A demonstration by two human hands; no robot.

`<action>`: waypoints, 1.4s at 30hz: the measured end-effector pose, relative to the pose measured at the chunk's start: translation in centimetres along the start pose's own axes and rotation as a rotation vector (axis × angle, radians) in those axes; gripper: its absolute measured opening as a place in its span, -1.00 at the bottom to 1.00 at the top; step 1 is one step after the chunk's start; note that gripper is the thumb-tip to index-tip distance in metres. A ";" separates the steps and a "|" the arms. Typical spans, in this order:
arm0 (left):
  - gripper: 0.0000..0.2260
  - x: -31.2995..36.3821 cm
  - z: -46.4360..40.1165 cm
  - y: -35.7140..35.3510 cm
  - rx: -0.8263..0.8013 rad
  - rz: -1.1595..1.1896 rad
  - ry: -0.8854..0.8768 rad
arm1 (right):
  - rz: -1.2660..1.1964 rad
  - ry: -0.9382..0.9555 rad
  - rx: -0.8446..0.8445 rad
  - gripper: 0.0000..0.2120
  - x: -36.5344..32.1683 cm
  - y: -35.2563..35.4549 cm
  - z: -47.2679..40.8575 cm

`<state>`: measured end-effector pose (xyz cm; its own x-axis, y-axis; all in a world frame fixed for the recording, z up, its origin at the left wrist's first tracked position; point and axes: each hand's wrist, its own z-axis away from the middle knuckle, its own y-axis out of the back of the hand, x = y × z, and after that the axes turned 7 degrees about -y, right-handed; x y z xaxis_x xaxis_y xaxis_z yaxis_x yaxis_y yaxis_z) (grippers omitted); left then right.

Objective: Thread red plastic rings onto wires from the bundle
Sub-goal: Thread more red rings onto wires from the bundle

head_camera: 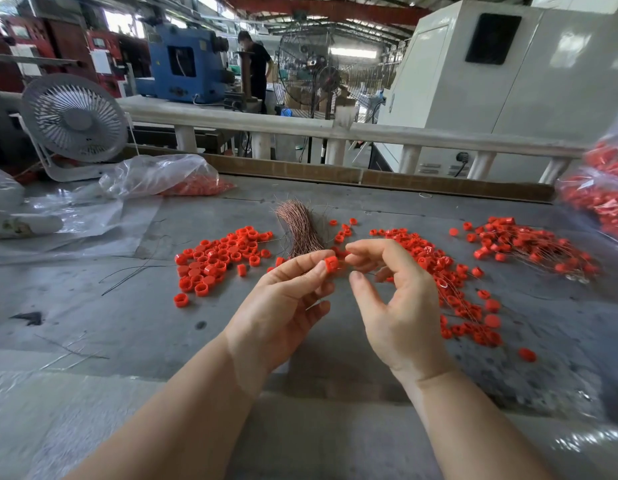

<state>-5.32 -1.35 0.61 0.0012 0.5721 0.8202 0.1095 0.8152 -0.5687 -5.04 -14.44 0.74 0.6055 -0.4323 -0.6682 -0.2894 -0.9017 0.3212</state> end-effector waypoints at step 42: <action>-0.85 0.0 0.1 -0.5 -0.017 0.116 -0.113 | -0.250 -0.216 -0.092 -0.80 0.0 0.0 -0.4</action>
<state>-5.42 -1.75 0.88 -0.0965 0.6694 0.7366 0.1316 0.7422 -0.6571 -4.77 -14.47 0.99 0.4758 -0.1975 -0.8571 -0.0784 -0.9801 0.1823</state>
